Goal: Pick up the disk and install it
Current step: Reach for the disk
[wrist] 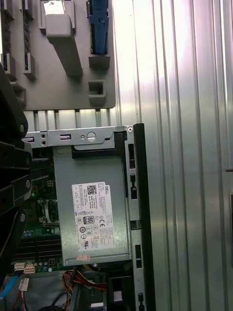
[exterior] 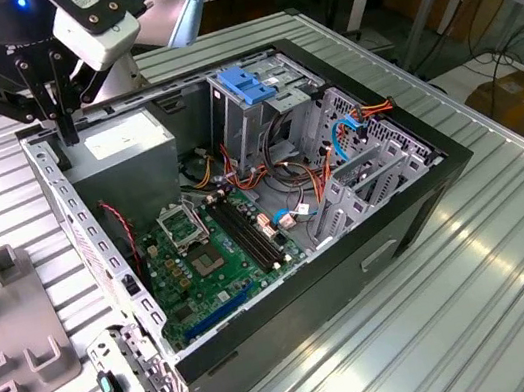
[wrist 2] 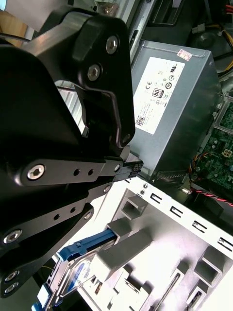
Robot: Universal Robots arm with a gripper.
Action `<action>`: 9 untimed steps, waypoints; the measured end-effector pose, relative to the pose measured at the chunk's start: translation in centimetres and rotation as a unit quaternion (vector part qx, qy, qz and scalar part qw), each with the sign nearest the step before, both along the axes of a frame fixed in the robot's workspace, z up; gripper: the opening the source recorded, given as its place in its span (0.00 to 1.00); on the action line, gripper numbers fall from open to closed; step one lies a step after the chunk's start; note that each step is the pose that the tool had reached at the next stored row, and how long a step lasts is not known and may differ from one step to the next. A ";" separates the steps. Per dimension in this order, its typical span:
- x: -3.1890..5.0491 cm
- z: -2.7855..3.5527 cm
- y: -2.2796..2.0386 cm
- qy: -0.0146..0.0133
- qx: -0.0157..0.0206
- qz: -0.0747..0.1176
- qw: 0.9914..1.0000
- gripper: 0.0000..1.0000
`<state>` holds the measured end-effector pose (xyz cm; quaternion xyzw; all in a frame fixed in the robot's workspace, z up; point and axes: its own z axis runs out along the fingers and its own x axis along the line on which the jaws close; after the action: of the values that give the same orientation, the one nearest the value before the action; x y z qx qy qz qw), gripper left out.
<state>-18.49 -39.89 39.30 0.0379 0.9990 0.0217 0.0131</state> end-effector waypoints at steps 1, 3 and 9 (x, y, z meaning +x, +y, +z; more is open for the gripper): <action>-0.01 0.00 0.00 0.000 0.000 0.000 1.000 0.11; -0.07 0.00 0.00 0.000 0.000 0.000 1.000 0.11; -0.39 0.00 0.00 0.000 0.000 0.000 1.000 0.11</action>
<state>-18.88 -39.89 39.29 0.0379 0.9990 0.0217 0.0131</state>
